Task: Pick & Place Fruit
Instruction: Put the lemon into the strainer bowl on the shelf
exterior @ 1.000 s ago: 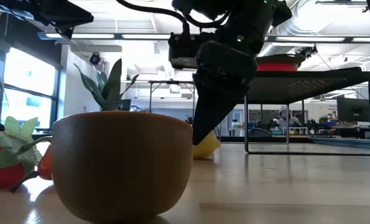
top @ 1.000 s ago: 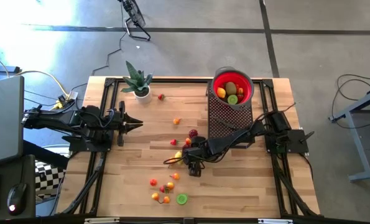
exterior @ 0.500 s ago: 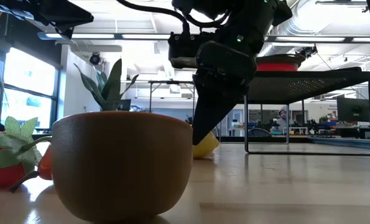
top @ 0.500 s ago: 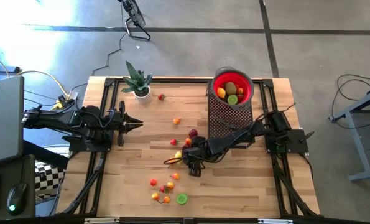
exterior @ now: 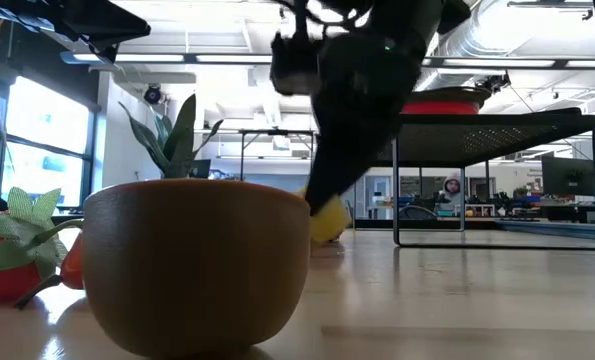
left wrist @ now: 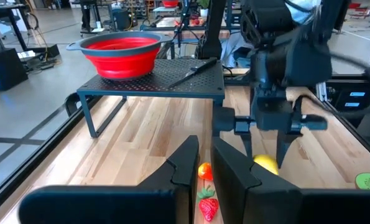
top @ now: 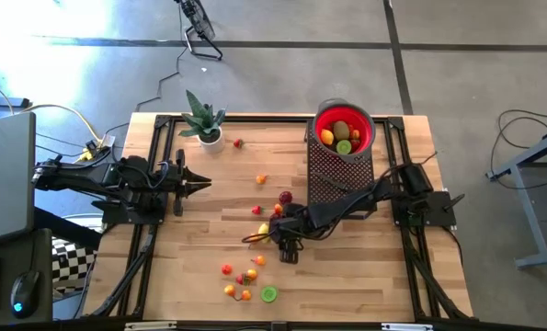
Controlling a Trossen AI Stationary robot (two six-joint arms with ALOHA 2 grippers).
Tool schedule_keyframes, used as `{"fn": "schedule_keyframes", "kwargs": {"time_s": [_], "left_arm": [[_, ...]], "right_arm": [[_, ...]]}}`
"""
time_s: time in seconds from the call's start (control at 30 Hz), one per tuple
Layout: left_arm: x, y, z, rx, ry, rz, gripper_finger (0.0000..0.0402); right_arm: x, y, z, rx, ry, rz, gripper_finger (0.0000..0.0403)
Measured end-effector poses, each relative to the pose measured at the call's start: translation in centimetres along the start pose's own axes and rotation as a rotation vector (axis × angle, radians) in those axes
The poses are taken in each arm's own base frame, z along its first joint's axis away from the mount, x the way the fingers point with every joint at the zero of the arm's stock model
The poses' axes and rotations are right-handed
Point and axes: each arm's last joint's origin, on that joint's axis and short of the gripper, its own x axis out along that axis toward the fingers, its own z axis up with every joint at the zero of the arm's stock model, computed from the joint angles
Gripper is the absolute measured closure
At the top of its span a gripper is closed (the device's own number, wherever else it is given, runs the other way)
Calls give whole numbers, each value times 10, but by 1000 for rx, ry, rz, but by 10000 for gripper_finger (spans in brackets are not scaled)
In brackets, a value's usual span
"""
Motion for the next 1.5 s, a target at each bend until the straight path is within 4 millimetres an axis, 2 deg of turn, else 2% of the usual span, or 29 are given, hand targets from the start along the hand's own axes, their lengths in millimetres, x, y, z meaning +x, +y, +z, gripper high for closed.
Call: {"fn": "schedule_keyframes", "kwargs": {"time_s": [0.17,0.43,0.8,0.97,1.23,1.5], "left_arm": [[0,0,0,0,0,0,365],[0,0,0,0,0,0,365],[0,0,0,0,0,0,365],[0,0,0,0,0,0,365],[0,0,0,0,0,0,365],[0,0,0,0,1,0,365]], "right_arm": [[-23,1,8,4,-59,13,202],[-88,0,22,23,-234,20,204],[-183,-17,21,63,-491,-177,204],[-216,-32,13,93,-555,-305,203],[-252,-71,2,201,-586,-514,202],[-260,-117,-5,331,-502,-648,203]]}}
